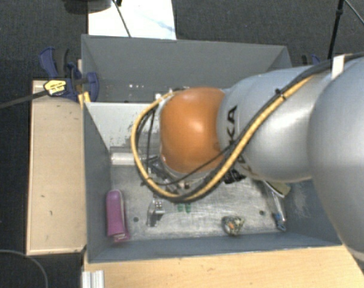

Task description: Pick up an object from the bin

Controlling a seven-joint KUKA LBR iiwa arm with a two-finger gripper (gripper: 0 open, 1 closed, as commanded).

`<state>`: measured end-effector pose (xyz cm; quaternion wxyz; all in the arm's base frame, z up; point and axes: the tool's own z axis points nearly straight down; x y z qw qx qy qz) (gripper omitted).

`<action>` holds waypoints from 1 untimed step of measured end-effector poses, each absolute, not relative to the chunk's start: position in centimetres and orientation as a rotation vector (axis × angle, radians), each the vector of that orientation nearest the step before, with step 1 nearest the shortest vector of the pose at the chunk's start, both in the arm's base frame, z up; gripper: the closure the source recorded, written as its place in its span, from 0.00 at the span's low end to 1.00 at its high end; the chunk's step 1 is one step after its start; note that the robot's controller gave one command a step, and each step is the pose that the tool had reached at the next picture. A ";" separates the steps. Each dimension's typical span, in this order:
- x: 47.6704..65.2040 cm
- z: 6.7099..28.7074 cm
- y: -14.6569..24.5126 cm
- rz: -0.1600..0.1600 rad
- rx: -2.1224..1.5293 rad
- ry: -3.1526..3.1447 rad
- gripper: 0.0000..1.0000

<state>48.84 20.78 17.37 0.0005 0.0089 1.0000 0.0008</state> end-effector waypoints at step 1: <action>58.3 10.6 24.7 0.005 -0.070 3.133 0.00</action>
Offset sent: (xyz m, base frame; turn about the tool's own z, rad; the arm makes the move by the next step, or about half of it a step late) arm 0.0911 0.0382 -0.0658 -0.0633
